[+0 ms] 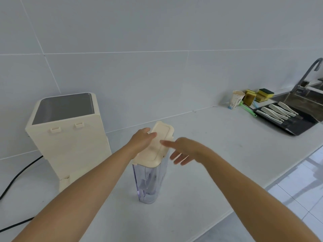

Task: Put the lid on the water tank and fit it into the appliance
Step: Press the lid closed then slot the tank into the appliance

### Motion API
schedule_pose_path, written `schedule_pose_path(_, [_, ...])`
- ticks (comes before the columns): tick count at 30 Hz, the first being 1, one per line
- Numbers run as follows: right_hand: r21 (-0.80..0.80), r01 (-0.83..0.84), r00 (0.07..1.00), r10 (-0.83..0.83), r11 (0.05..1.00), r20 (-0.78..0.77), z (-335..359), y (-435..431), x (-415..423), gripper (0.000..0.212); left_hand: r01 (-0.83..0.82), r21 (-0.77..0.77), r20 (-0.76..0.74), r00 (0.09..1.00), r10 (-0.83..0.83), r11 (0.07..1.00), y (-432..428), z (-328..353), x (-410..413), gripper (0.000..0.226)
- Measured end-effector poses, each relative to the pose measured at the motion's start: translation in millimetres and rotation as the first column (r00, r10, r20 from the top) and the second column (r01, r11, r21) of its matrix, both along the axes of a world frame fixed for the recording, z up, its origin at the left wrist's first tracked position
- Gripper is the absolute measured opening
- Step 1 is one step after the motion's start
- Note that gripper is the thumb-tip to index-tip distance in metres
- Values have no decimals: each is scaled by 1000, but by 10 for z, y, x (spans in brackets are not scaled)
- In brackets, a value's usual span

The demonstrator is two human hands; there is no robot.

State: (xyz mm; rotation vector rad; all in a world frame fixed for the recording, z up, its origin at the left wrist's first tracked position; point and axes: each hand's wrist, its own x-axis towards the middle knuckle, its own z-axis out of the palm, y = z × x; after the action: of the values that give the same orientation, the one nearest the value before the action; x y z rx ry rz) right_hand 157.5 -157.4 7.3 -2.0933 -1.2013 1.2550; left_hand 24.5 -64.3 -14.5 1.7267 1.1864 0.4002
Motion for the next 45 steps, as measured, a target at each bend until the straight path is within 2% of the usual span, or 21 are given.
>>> schedule_pose_path(4, [165, 152, 988, -148, 975, -34, 43, 205, 227, 76, 11, 260, -126, 992, 22, 966, -199, 39, -68, 70])
schedule_pose_path(7, [252, 150, 988, -152, 956, -15, -10, 415, 210, 81, 161, 444, -313, 949, -16, 881, -396, -1, -101, 77])
schedule_pose_path(9, [270, 117, 992, -123, 956, 8, -45, 533, 180, 80, 284, 479, -462, 886, -37, 830, -480, -65, -127, 84])
schedule_pose_path(11, [277, 81, 996, -85, 957, 0, -67, 626, 165, 77, 335, 488, -534, 845, -28, 806, -521, -131, -160, 84])
schedule_pose_path(17, [258, -51, 999, 53, 965, -1, -117, 817, 172, 65, 371, 529, -570, 822, -5, 763, -577, -236, -153, 71])
schedule_pose_path(23, [241, -3, 979, 52, 970, -197, -208, 859, 274, 49, 429, 491, -605, 794, -58, 758, -435, -236, -303, 69])
schedule_pose_path(28, [262, 37, 960, 38, 964, -277, -243, 787, 289, 41, 466, 480, -625, 776, -83, 743, -221, -226, -520, 68])
schedule_pose_path(37, [239, 118, 965, -55, 964, -257, -372, 617, 247, 59, 420, 483, -561, 822, -96, 768, 68, -214, -758, 66])
schedule_pose_path(42, [298, 182, 967, -116, 937, -228, -461, 517, 137, 54, 304, 481, -432, 898, -79, 823, 135, -227, -825, 67])
schedule_pose_path(45, [337, 199, 966, -125, 920, -228, -507, 480, 67, 57, 279, 487, -400, 914, -72, 828, 126, -256, -831, 67])
